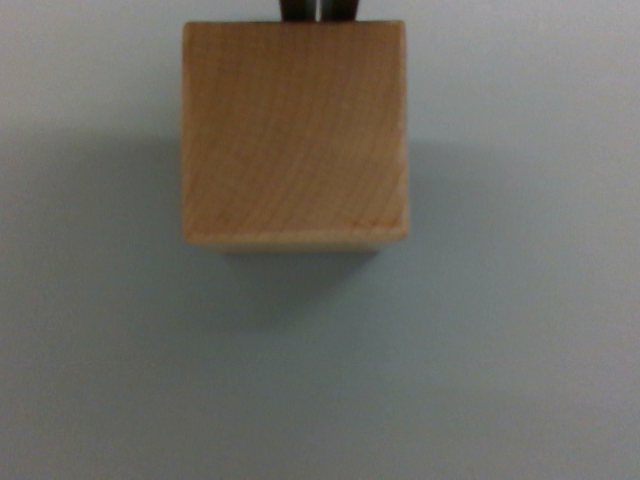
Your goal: Push wooden cube
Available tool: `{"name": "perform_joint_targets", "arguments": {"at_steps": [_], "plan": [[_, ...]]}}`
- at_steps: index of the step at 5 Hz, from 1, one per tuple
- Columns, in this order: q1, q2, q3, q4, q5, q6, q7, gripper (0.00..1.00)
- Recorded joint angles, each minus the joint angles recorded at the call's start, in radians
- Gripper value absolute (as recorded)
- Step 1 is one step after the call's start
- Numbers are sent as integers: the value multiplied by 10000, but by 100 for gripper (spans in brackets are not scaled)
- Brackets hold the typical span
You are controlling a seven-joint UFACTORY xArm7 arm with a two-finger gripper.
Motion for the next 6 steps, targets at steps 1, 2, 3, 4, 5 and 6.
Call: {"name": "perform_joint_targets", "arguments": {"at_steps": [1,2,3,4,5,6], "plan": [[0,0,0,0,0,0,0,100],[-9,235,-26,366,-21,133,-28,100],[-9,235,-26,366,-21,133,-28,100],[-17,448,-49,698,-41,253,-54,100],[-17,448,-49,698,-41,253,-54,100],[-24,626,-69,976,-57,353,-76,100]]}}
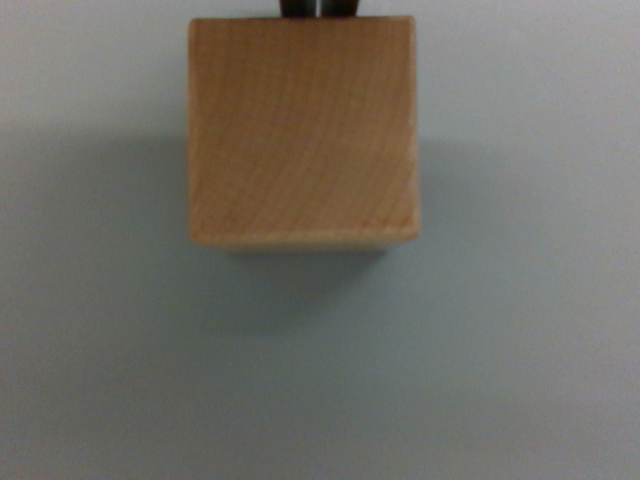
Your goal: Push wooden cube
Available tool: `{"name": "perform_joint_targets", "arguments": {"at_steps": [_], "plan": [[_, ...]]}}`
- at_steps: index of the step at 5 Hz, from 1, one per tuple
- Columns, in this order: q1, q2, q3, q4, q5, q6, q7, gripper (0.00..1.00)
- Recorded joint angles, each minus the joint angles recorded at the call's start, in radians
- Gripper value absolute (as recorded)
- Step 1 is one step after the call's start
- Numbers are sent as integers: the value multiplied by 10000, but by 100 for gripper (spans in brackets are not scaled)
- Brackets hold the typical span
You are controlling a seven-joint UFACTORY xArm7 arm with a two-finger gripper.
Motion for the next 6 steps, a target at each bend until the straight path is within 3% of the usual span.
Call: {"name": "perform_joint_targets", "arguments": {"at_steps": [6], "plan": [[-9,240,-26,375,-22,136,-29,100]]}}
